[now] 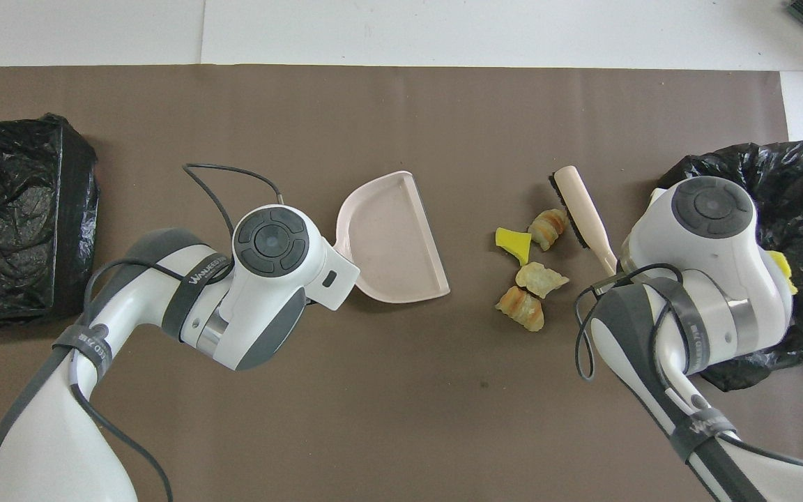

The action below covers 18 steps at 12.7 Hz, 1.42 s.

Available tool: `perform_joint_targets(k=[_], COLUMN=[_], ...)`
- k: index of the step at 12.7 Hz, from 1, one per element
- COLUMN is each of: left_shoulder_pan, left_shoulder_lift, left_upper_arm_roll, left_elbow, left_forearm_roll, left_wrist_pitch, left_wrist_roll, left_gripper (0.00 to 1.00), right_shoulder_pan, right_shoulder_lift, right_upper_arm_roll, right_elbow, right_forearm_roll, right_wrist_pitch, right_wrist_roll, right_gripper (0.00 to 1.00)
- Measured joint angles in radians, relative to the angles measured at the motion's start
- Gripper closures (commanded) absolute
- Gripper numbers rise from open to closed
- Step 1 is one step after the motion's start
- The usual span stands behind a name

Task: Sweep and dump trash in bin
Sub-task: 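Sweep the brush toward the dustpan with the right gripper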

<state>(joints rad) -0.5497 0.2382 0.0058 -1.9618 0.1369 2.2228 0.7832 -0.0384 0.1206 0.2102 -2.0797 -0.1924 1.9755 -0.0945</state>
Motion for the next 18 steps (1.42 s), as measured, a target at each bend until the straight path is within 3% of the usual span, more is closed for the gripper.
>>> perform_joint_targets(k=[3, 9, 15, 17, 18], left_shoulder_pan=[0.0, -0.016, -0.044, -0.044, -0.044], left_shoulder_lift=[0.0, -0.026, -0.09, -0.097, -0.097], left_upper_arm_roll=[0.003, 0.003, 0.003, 0.004, 0.004], left_elbow=[0.0, -0.003, -0.106, -0.114, -0.115], left_forearm_roll=[0.024, 0.14, 0.144, 0.144, 0.145], left_wrist_pitch=[-0.001, -0.103, -0.116, -0.116, -0.115], left_wrist_roll=[0.011, 0.066, 0.066, 0.066, 0.066], left_gripper=[1.0, 1.0, 1.0, 1.0, 1.0], right_shoulder_pan=[0.022, 0.198, 0.286, 0.292, 0.283], right_shoulder_lift=[0.018, 0.059, 0.06, 0.059, 0.057], right_upper_arm_roll=[0.001, 0.003, 0.004, 0.002, -0.004], right_elbow=[0.0, 0.002, 0.012, 0.046, 0.09], right_forearm_roll=[0.069, 0.307, 0.492, 0.52, 0.519], right_wrist_pitch=[0.02, 0.102, 0.105, 0.049, -0.034], right_wrist_roll=[0.009, 0.222, 0.293, 0.294, 0.294], right_gripper=[1.0, 1.0, 1.0, 1.0, 1.0])
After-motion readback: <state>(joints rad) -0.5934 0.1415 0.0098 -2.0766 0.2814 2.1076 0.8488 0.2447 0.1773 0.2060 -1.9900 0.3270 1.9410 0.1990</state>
